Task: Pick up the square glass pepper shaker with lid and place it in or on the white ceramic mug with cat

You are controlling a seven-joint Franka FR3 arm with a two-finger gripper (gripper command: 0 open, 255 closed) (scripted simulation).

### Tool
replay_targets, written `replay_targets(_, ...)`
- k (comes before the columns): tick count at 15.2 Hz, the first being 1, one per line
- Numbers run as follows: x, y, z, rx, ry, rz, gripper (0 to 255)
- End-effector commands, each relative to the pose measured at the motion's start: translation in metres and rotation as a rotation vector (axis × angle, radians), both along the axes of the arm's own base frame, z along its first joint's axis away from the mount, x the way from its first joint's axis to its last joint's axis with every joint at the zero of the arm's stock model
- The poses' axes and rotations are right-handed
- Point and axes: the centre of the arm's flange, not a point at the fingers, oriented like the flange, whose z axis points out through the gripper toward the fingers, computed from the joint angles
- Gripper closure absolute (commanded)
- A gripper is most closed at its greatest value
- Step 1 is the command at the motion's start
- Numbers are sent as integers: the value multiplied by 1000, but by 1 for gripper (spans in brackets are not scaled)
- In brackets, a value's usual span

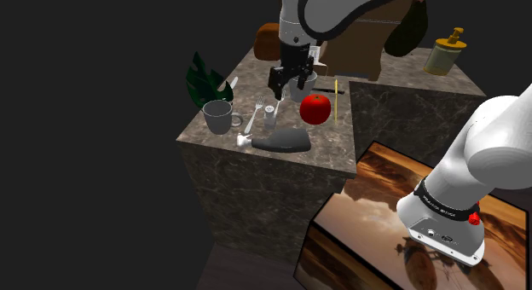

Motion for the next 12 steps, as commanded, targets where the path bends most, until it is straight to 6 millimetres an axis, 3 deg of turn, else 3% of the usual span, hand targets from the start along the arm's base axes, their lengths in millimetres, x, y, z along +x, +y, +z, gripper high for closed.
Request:
replay_targets(1, 16, 14, -16, -3, -3, -17, 0)
replay_targets(4, 43, 32, -38, -8, -7, -40, 0)
replay_targets(12, 46, 30, -78, -8, -7, -40, 0)
